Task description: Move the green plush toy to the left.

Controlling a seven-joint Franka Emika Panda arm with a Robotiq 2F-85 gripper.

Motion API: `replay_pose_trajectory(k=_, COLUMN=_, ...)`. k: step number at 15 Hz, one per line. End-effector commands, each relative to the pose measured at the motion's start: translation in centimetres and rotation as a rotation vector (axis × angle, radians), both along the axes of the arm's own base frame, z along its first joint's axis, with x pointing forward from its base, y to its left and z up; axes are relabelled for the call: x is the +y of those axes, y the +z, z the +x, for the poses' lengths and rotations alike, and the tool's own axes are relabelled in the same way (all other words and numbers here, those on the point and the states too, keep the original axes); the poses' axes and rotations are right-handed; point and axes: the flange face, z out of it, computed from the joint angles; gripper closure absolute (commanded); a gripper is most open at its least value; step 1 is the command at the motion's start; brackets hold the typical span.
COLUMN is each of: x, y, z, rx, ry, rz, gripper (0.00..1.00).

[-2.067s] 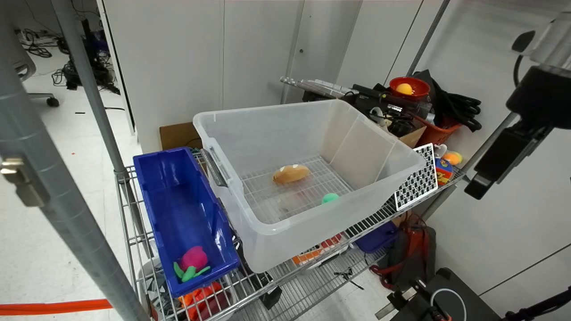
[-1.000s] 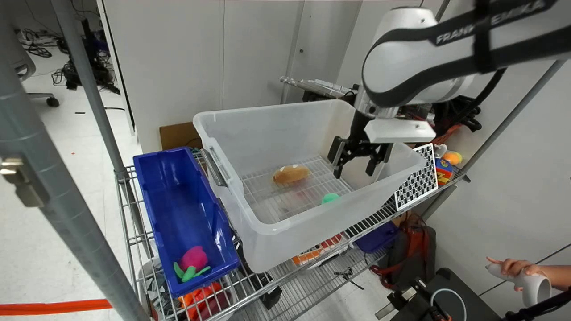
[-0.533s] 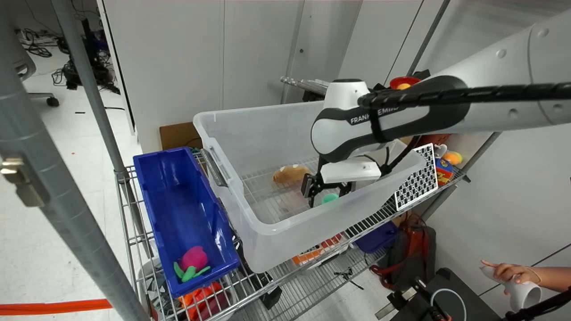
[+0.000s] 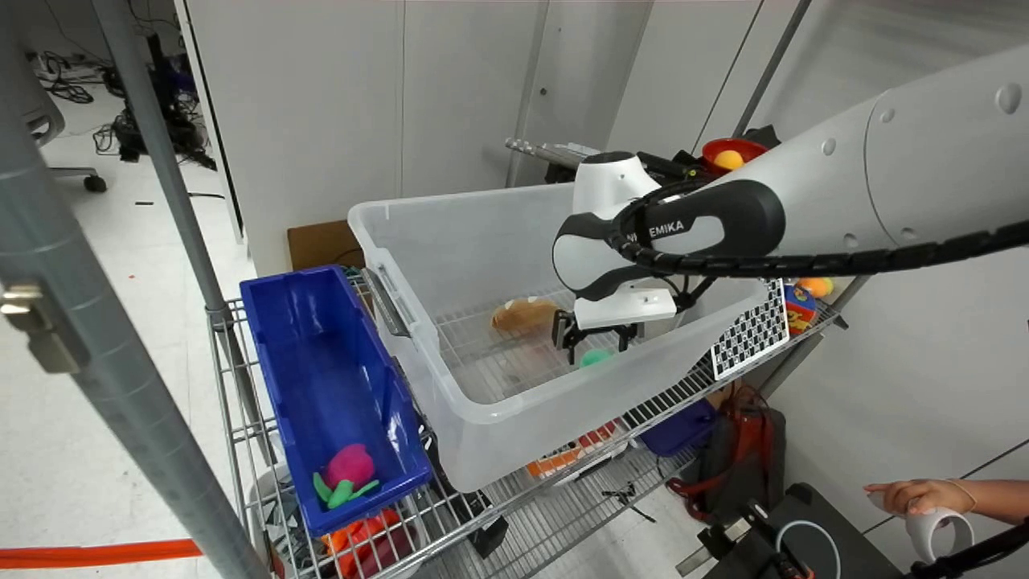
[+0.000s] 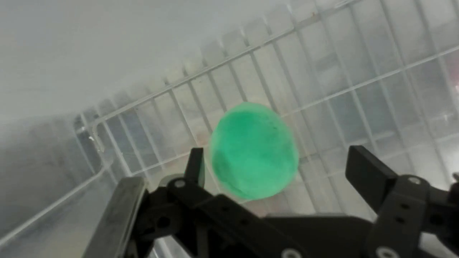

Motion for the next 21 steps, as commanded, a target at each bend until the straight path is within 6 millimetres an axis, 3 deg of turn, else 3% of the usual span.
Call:
replay_pose_trajectory(k=1, x=-1.4, y=-1.4, z=0.0, rx=0.088, ry=-0.039, rz=-0.088, gripper=0.00)
replay_pose_trajectory(k=5, x=-0.6, y=-4.0, z=-0.4, rx=0.163, ry=-0.040, rz=-0.079, gripper=0.00)
replay_pose_trajectory(k=6, x=-0.1, y=-4.6, z=-0.3, rx=0.162, ry=-0.032, rz=-0.072, gripper=0.25)
replay_pose_trajectory(k=7, x=0.3, y=-5.0, z=-0.1, rx=0.161, ry=-0.024, rz=-0.070, gripper=0.28)
replay_pose_trajectory(k=9, x=0.8, y=-5.5, z=0.3, rx=0.154, ry=-0.008, rz=-0.080, gripper=0.42)
replay_pose_trajectory(k=16, x=-0.1, y=-1.6, z=2.1, rx=0.094, ry=0.060, rz=-0.186, gripper=0.95)
replay_pose_trajectory(k=19, x=1.4, y=0.5, z=2.3, rx=0.072, ry=0.104, rz=-0.169, gripper=0.97)
replay_pose_trajectory(k=21, x=4.0, y=2.8, z=2.9, rx=0.014, ry=0.149, rz=-0.119, gripper=0.99)
